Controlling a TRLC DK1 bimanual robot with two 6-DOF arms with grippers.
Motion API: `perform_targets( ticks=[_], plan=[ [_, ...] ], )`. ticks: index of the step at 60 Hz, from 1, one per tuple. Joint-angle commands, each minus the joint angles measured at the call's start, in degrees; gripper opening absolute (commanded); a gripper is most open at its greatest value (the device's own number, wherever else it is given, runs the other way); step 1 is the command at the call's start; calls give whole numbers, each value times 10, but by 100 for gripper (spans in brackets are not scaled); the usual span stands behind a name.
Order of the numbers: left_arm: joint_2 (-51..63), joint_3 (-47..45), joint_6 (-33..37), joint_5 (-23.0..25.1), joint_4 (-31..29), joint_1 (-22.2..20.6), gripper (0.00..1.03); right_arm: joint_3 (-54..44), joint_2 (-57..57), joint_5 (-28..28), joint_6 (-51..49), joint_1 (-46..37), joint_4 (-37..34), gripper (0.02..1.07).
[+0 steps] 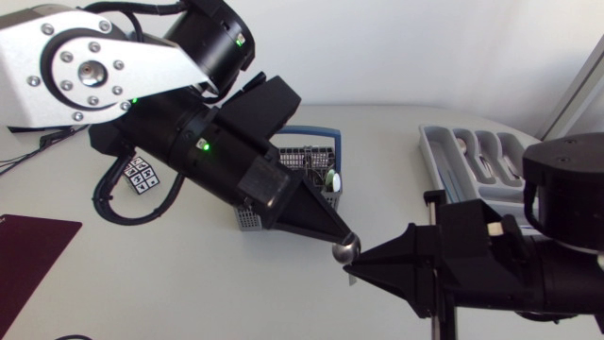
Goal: Transfer all utensils from the basket to the drawer tray.
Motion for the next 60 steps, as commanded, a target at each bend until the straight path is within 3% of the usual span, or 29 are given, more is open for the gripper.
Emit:
perform_targets(
  ticks=[1,5,11,13,15,28,43,60],
  plan=[
    [11,20,12,11,-3,-1,8,-14,1,-2,0,4,2,7],
    [13,25,11,14,-2,1,26,-13,3,-2,0,4,-1,7],
    [13,36,9,14,0,7,41,-14,4,-2,0,3,-3,7],
    [13,45,5,14,3,13,57,-14,4,-2,0,2,-5,7],
    [13,54,3,14,8,18,63,-15,4,-2,0,0,-8,7],
    [6,73,-44,7,102,69,66,-21,0,-1,-13,-43,-22,7],
    [20,57,-18,-149,145,87,70,-34,-1,-29,-99,-227,-30,7],
    [25,19,70,-248,176,78,70,-46,42,-50,-230,-458,-6,7]
  ],
)
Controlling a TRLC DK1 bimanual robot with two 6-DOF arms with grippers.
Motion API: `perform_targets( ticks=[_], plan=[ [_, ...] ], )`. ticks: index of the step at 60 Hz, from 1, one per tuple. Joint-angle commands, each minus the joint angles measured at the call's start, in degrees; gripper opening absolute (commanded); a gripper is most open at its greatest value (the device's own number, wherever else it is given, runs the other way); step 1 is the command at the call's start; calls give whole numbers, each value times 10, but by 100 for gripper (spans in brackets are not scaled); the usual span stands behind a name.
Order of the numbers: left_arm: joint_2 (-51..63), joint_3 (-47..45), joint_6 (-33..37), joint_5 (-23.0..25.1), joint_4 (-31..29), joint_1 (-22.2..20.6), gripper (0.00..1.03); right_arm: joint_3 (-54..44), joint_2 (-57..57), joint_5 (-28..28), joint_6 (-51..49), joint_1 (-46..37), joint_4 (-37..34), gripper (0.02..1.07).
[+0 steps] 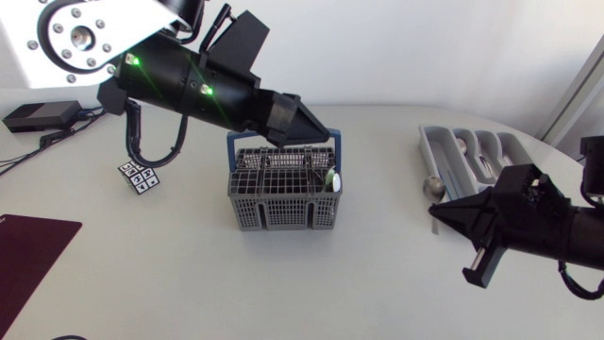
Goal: Transfer all utensils from the basket to the drawer tray.
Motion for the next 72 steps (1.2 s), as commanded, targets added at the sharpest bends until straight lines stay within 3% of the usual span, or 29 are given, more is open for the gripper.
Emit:
perform_targets(
  ticks=[1,9,22,33,39,49,65,67,72],
  plan=[
    [8,-18,37,-27,15,-7,70,-18,20,-5,-63,-61,15,7],
    [26,-18,71,-72,18,-11,70,-8,85,0,-147,-181,53,7],
    [46,-27,120,-136,9,-29,78,15,200,28,-241,-285,129,7],
    [52,-28,151,-167,9,-41,78,38,287,66,-295,-329,198,7],
    [57,-26,193,-196,5,-50,87,45,331,86,-327,-343,238,7],
    [61,-27,240,-215,1,-62,87,54,406,116,-361,-364,321,7],
    [66,-48,336,-256,6,-78,90,64,491,142,-441,-393,393,8],
    [66,-51,345,-258,6,-81,90,66,498,145,-446,-393,394,10],
    [69,-55,359,-262,6,-84,90,65,510,149,-458,-394,402,27]
  ],
)
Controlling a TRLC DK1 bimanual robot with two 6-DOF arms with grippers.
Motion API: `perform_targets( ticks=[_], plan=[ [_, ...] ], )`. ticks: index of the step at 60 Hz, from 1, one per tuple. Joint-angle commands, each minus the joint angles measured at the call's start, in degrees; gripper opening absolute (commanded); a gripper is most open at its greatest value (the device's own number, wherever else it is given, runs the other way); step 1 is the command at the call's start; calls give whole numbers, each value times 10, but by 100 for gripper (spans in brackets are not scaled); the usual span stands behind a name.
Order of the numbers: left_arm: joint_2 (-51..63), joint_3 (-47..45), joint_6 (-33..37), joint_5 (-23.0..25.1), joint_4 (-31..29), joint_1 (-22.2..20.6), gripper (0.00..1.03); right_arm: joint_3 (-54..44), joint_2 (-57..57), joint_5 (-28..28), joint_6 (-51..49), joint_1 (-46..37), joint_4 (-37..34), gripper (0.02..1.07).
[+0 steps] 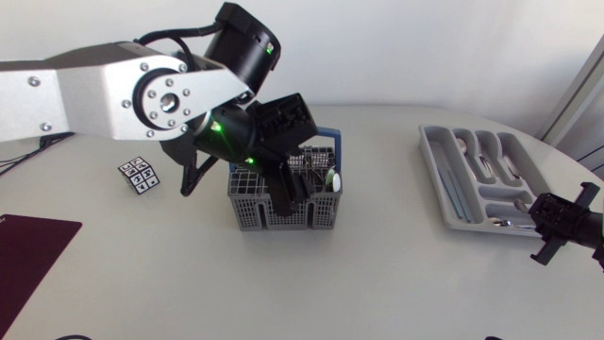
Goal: Transfer all utensils from the basket to the drawer tray.
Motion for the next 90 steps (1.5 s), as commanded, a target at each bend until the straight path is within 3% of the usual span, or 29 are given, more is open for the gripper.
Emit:
perform_targets(
  ticks=[1,4,16,30,35,47,52,75,90],
  plan=[
    [16,-18,39,-10,1,-9,90,5,20,6,-35,-4,13,33],
    [19,-20,48,-16,1,-13,90,0,20,8,-43,-4,13,45],
    [21,-37,91,-36,13,-15,90,-25,-7,20,-47,-2,36,69],
    [18,-57,148,-74,74,-26,89,-58,-115,16,-2,16,-13,82],
    [20,-68,169,-93,102,-37,88,-74,-154,13,15,35,-40,83],
    [23,-79,221,-101,139,-43,71,-102,-248,8,73,90,-98,84],
    [25,-88,260,-108,172,-42,60,-117,-291,8,103,117,-118,86],
    [67,-79,353,-123,193,-37,59,-144,-401,23,194,230,-179,86],
    [101,-63,392,-131,218,-30,31,-169,-434,48,220,286,-186,86]
  ],
)
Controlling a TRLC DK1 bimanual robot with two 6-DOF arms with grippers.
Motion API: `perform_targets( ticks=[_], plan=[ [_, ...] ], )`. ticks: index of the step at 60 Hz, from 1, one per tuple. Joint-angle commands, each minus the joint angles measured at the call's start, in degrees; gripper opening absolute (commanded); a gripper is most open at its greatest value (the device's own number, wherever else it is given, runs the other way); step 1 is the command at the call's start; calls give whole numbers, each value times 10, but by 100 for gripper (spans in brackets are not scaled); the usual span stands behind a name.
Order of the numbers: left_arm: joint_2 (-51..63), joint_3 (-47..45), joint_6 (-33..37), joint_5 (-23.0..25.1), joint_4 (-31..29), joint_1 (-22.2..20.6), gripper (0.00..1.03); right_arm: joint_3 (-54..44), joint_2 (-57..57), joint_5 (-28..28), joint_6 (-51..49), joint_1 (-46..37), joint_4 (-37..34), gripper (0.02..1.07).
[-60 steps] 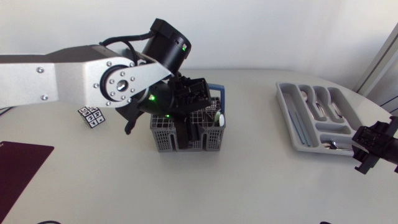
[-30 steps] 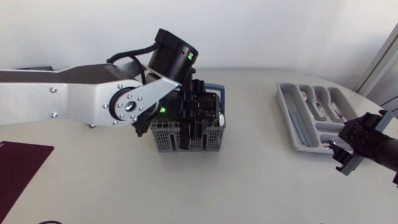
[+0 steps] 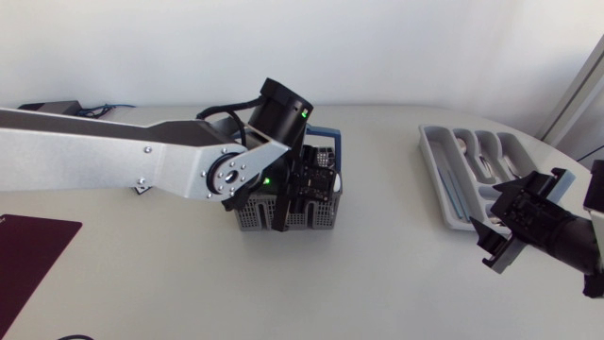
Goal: Transfer all utensils from the basket to the drawer tray.
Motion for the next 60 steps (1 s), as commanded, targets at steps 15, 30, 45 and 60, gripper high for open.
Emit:
perform_targets(
  ticks=[15,30,45,60],
  plan=[
    [40,41,29,-4,7,11,30,-36,-8,13,23,27,-3,86],
    [53,58,47,-9,10,16,23,-43,-8,11,23,27,-1,87],
    [56,63,62,-9,13,16,4,-48,-15,11,26,36,-1,88],
    [35,67,65,-9,7,16,4,-52,-23,26,39,66,-5,88]
  ],
)
